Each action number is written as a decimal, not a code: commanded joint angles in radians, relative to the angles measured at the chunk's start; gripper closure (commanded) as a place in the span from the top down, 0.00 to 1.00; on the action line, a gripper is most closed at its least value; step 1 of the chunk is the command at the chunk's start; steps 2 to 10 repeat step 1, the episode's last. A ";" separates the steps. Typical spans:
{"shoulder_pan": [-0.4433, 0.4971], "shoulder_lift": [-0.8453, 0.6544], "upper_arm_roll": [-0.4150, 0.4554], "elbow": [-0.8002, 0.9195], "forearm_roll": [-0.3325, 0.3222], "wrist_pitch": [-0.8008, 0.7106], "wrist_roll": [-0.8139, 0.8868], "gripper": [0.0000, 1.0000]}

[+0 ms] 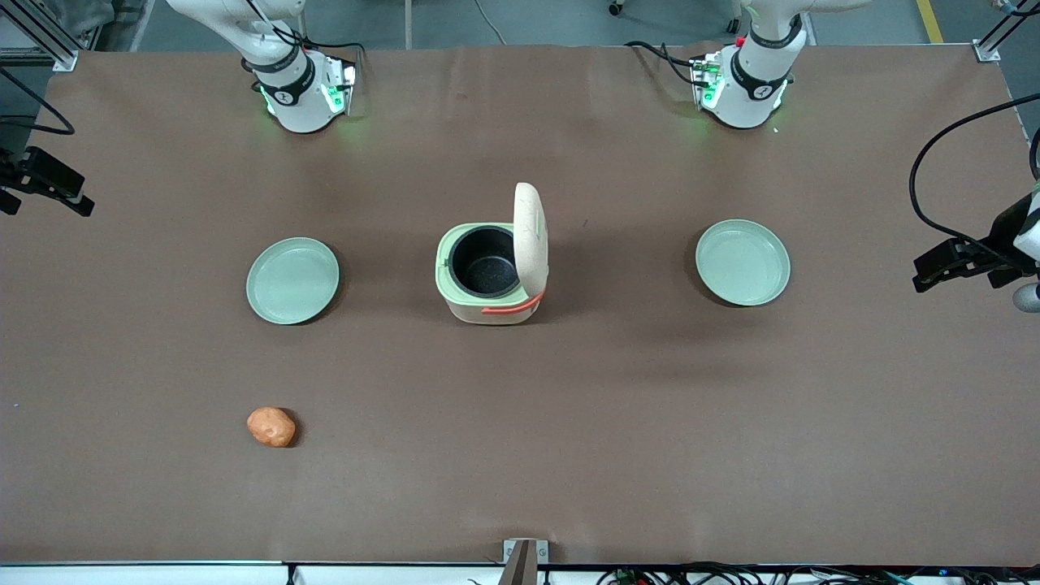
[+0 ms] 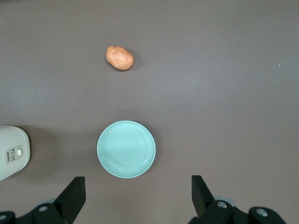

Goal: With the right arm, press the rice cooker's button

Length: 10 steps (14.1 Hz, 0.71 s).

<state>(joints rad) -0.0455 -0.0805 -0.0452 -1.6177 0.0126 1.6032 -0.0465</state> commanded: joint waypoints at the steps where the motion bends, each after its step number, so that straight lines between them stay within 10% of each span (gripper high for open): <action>1: -0.002 -0.021 0.005 -0.013 -0.016 -0.003 0.005 1.00; 10: -0.002 -0.021 0.005 -0.013 -0.016 -0.003 0.005 1.00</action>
